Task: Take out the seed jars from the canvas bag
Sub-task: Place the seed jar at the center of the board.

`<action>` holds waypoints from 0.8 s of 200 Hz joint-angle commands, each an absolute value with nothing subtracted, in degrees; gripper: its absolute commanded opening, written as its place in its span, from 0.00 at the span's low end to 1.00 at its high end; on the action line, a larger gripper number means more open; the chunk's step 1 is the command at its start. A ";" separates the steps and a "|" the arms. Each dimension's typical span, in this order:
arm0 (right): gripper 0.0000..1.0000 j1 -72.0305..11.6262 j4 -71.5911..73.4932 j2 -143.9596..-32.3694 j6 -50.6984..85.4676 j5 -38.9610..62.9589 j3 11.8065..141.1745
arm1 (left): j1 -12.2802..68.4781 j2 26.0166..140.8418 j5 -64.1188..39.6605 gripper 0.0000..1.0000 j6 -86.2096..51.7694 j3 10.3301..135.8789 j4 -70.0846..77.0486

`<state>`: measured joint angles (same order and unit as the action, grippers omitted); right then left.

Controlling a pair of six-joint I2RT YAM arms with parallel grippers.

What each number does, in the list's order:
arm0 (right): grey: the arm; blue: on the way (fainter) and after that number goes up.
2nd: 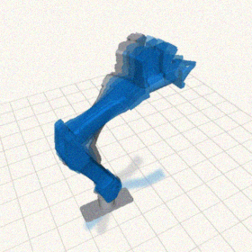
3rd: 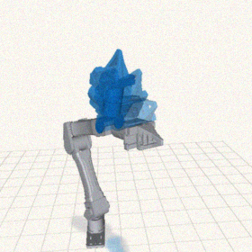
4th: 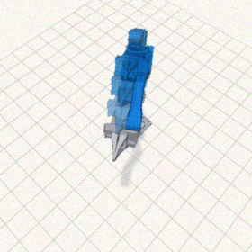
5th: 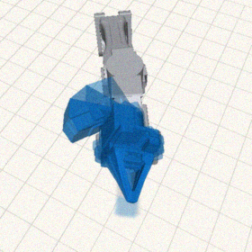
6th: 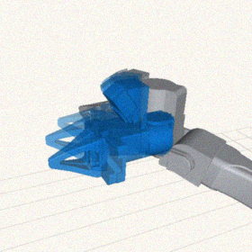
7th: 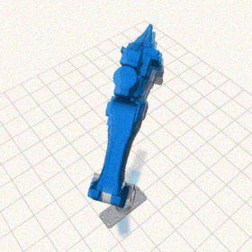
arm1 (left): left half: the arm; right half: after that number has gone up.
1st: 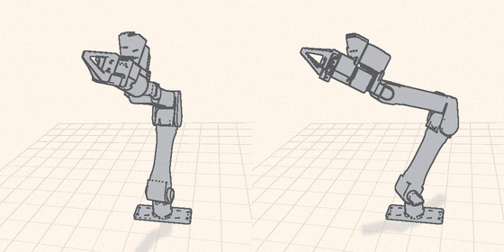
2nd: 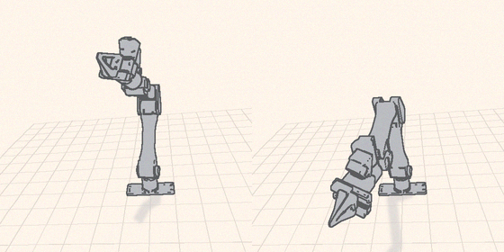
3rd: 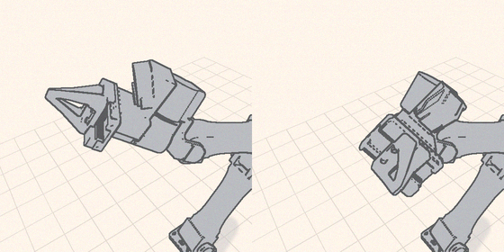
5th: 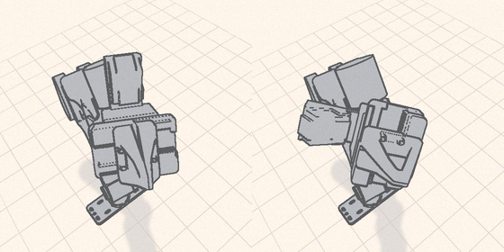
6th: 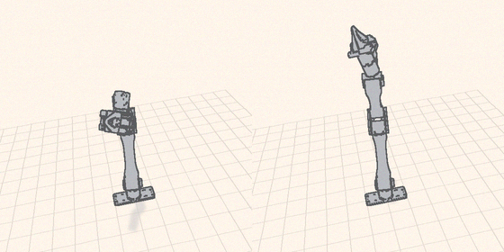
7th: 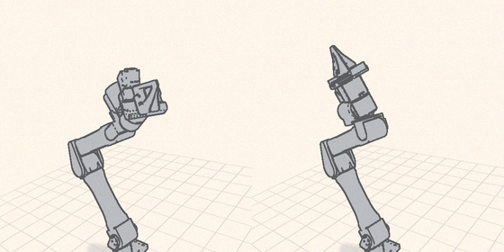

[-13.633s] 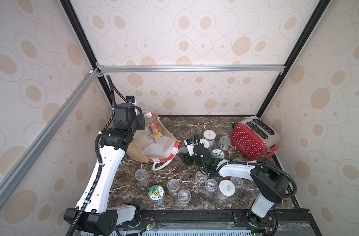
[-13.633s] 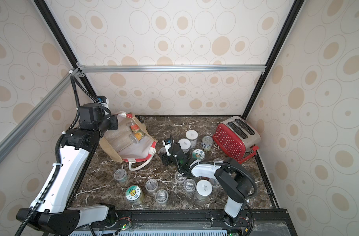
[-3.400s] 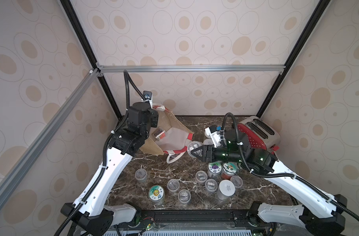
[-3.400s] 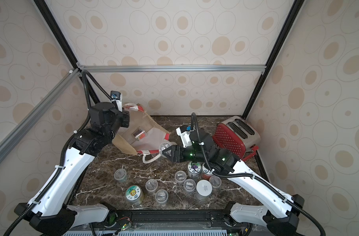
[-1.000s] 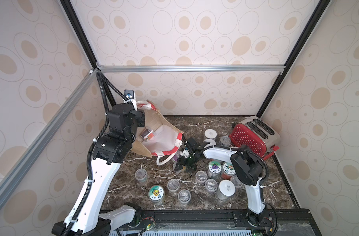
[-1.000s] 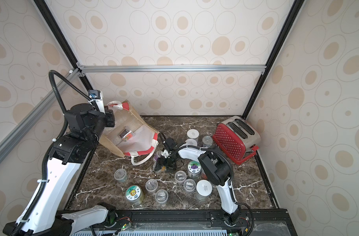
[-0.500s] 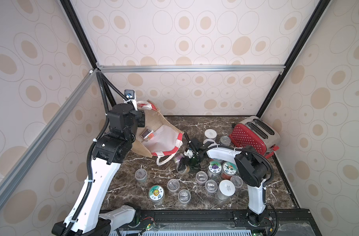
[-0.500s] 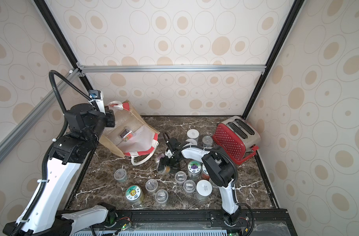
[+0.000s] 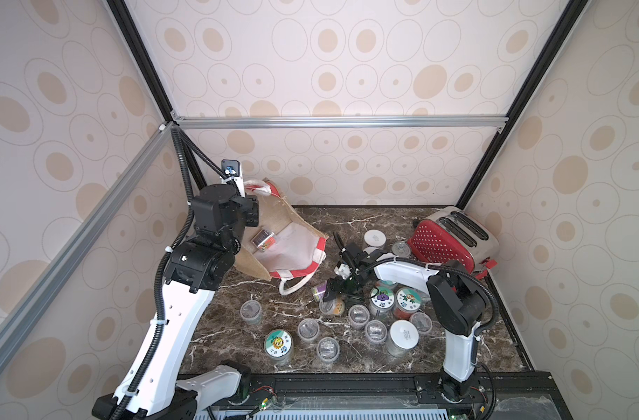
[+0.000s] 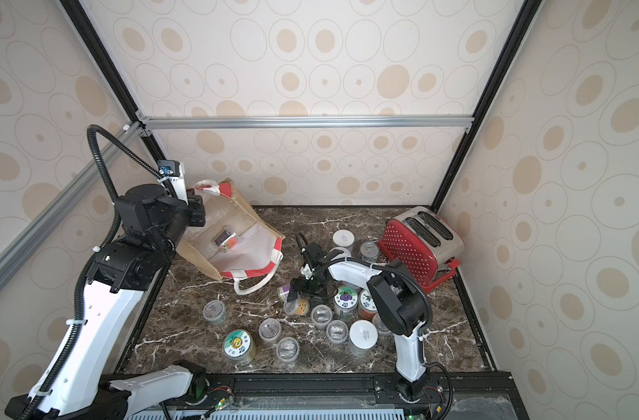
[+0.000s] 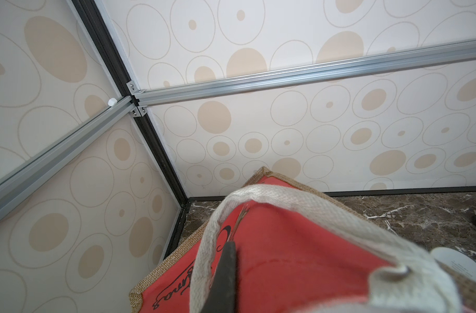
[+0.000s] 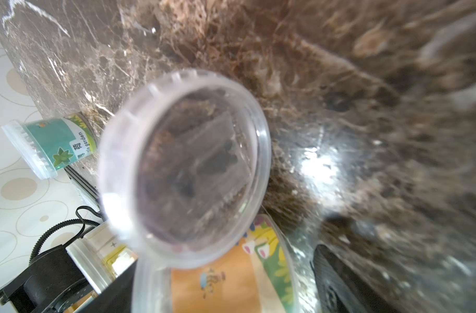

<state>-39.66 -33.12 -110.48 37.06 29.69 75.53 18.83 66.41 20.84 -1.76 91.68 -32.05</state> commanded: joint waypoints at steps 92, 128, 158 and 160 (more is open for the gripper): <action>0.93 -39.99 -42.11 -103.61 30.56 24.21 77.12 | 18.36 65.42 20.26 0.00 -2.99 94.84 -30.02; 0.99 -43.50 -48.55 -102.56 29.38 17.88 82.18 | 18.37 65.41 20.65 0.00 -3.19 93.81 -29.63; 1.00 -47.02 -46.90 -100.86 33.41 13.87 82.01 | 18.23 65.34 22.67 0.00 -2.73 92.21 -29.10; 1.00 -47.26 -46.51 -100.69 33.78 13.84 82.00 | 18.27 65.34 22.72 0.00 -2.73 92.14 -29.16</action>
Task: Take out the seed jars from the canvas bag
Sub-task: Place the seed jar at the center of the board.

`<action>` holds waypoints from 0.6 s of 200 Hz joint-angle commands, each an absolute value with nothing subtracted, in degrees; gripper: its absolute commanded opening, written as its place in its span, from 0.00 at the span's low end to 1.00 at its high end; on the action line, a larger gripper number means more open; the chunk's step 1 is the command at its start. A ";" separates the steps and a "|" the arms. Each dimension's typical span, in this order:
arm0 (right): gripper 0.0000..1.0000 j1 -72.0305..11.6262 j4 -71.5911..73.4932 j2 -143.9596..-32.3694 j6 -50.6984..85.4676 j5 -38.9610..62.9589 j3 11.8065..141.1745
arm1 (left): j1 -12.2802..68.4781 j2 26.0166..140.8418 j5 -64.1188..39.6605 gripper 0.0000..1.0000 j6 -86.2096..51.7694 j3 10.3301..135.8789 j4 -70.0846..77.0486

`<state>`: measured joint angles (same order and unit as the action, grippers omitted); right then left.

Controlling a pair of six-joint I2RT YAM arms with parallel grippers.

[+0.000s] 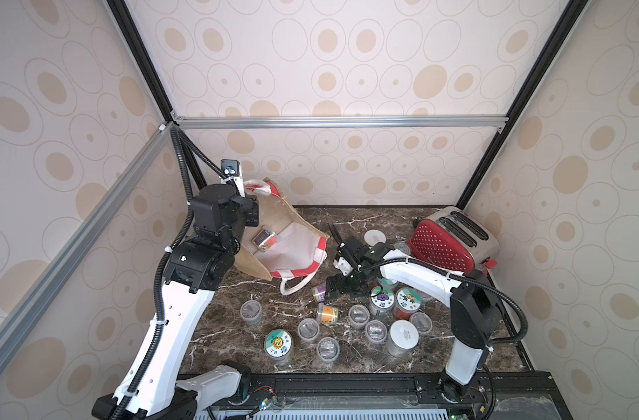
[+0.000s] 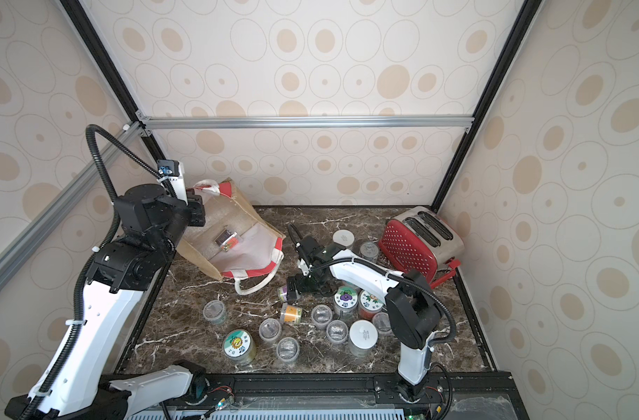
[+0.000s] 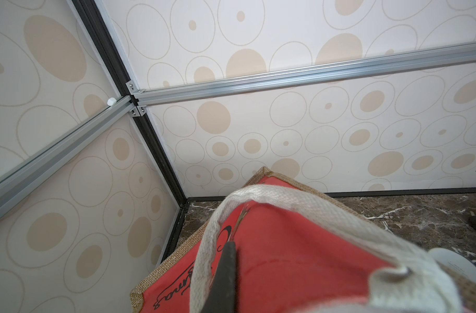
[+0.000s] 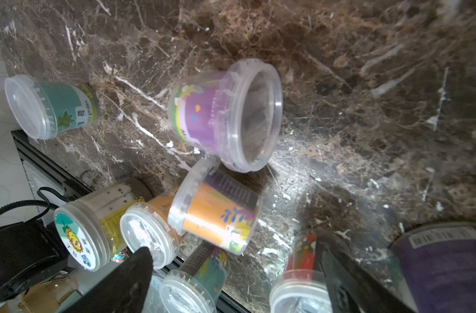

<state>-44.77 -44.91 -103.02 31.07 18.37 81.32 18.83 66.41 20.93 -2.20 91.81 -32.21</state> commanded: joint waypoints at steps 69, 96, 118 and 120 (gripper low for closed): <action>1.00 -54.66 -56.11 -107.66 45.08 0.53 91.34 | 16.67 66.97 23.65 0.00 -3.99 92.21 -29.89; 1.00 -54.97 -54.25 -107.67 49.07 0.57 88.13 | 15.19 67.00 23.46 0.00 -4.79 92.11 -30.39; 1.00 -55.01 -52.27 -108.03 50.30 1.79 86.38 | 13.99 67.06 22.40 0.00 -4.84 92.45 -30.79; 1.00 -55.02 -52.14 -108.07 50.32 1.83 86.35 | 13.87 67.06 22.32 0.00 -4.90 92.46 -30.83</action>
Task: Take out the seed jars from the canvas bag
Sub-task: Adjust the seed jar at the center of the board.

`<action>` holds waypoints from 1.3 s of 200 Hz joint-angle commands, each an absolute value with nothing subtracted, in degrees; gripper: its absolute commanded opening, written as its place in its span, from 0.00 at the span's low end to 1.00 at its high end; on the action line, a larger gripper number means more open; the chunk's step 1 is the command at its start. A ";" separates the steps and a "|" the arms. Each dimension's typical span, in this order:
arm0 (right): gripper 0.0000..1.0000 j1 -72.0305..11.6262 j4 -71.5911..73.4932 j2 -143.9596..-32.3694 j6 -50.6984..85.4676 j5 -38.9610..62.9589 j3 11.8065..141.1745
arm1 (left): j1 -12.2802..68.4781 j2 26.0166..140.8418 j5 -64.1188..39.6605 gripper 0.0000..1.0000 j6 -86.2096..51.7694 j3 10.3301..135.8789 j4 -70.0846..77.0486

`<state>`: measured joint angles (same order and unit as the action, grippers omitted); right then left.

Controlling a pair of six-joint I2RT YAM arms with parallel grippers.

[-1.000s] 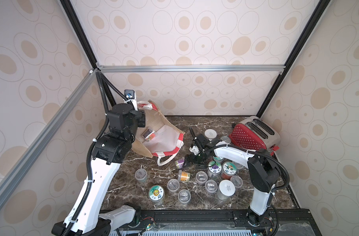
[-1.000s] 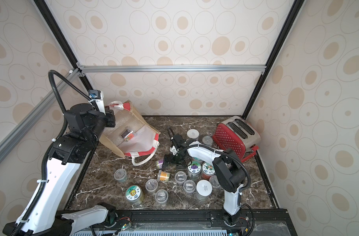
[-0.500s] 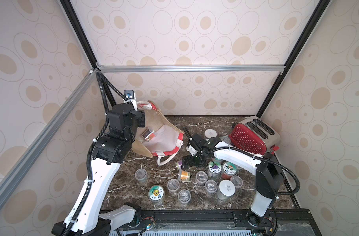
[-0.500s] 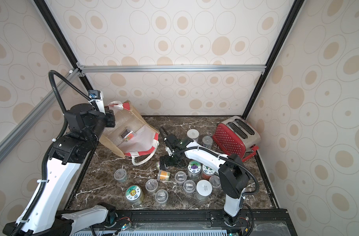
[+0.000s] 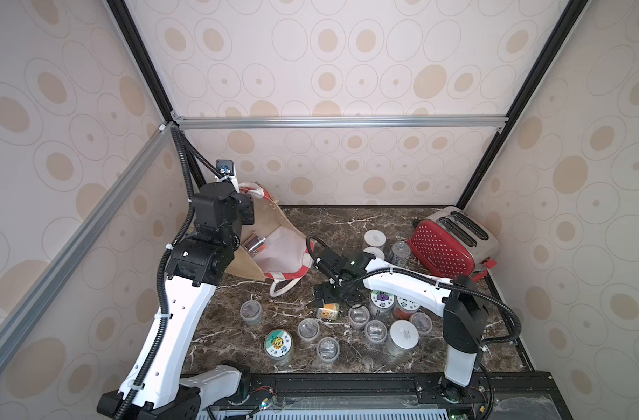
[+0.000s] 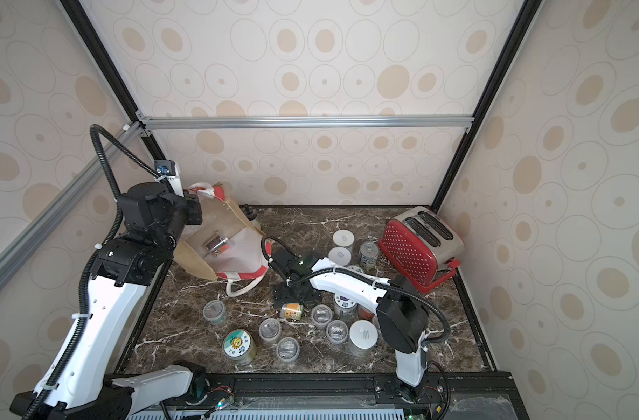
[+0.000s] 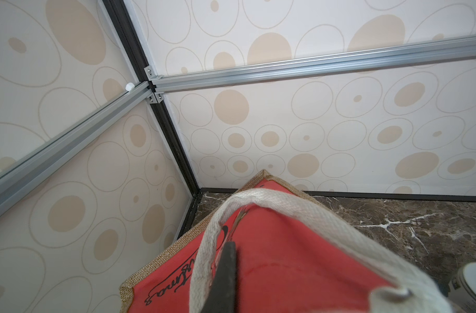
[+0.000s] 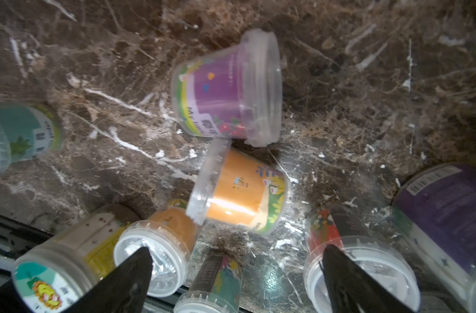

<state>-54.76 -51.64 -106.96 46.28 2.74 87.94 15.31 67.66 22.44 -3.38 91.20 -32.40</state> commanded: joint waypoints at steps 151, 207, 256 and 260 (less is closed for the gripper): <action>0.77 -54.96 -45.40 -112.94 53.02 5.27 85.17 | 12.22 66.84 19.34 0.00 -4.97 92.40 -31.16; 0.68 -54.86 -40.48 -113.28 53.65 8.93 84.73 | 12.13 66.79 19.03 0.00 -5.09 92.46 -31.17; 0.68 -54.39 -29.33 -115.54 55.87 11.61 84.46 | 12.04 66.56 18.90 0.00 -4.87 92.62 -31.31; 0.68 -54.19 -28.26 -115.80 56.02 11.88 84.46 | 12.04 66.66 18.90 0.00 -4.90 92.70 -31.30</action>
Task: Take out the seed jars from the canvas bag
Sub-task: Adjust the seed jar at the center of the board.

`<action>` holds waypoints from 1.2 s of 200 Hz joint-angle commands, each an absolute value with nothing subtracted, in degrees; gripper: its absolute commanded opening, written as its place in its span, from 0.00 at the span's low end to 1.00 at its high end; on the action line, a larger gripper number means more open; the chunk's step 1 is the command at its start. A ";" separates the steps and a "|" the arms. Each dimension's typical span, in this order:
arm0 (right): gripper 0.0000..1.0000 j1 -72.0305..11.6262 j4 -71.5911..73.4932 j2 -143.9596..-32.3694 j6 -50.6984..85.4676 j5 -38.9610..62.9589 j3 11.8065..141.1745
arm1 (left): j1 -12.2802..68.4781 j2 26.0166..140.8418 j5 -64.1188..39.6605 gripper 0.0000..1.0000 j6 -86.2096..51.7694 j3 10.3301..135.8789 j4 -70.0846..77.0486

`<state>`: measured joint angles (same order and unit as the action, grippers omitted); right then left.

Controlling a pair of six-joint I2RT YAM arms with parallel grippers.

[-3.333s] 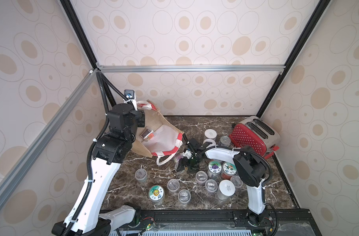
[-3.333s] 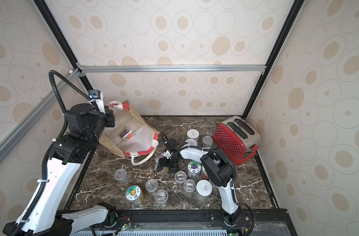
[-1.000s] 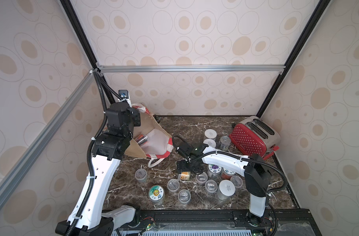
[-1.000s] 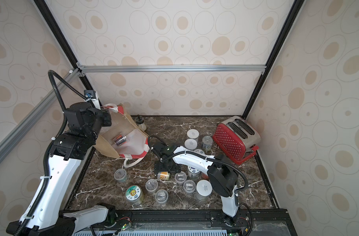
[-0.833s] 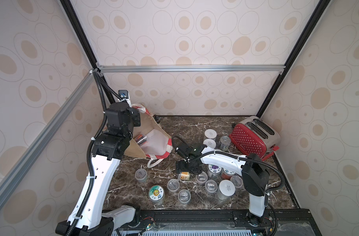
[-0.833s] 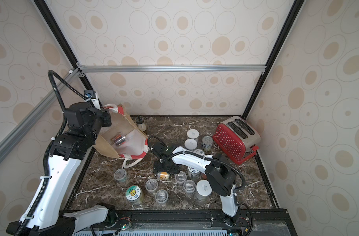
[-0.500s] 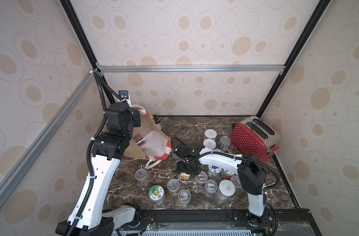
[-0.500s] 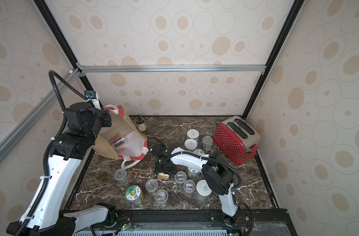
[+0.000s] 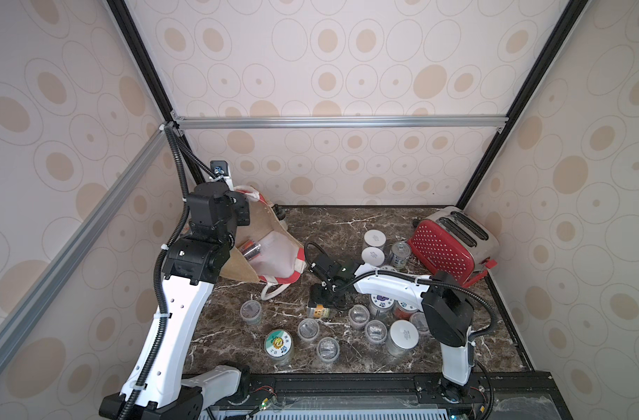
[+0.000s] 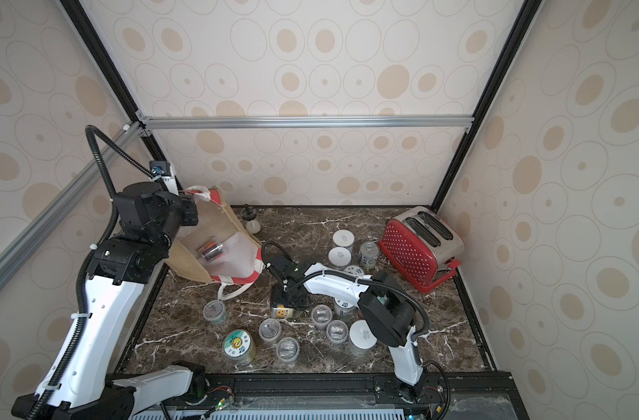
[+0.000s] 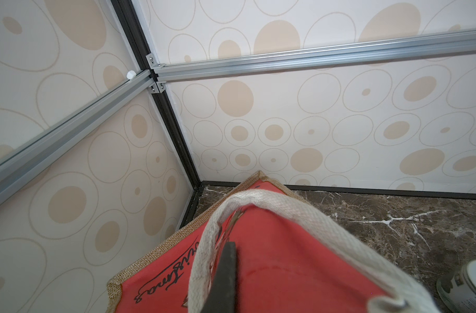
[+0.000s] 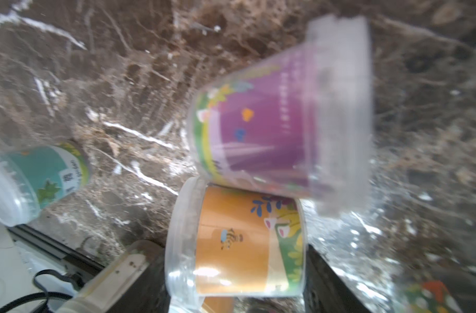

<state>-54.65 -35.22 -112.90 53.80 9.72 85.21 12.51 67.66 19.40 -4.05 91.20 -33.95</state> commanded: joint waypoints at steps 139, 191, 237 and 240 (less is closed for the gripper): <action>0.70 -51.46 1.70 -117.03 62.35 22.62 73.30 | 11.78 66.78 19.25 0.00 -5.10 93.69 -31.25; 0.74 -50.89 9.25 -115.17 67.00 21.88 64.22 | 11.69 66.44 19.42 0.00 -4.82 93.72 -31.73; 0.78 -50.19 9.70 -113.51 67.68 21.18 60.61 | 11.67 66.44 19.07 0.00 -5.03 93.53 -31.55; 0.79 -50.14 9.63 -113.43 67.68 21.18 60.50 | 11.69 66.45 19.09 0.00 -5.03 93.52 -31.55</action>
<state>-50.70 13.85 -113.27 65.95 23.57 62.61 12.25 67.66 19.33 -4.34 91.22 -34.00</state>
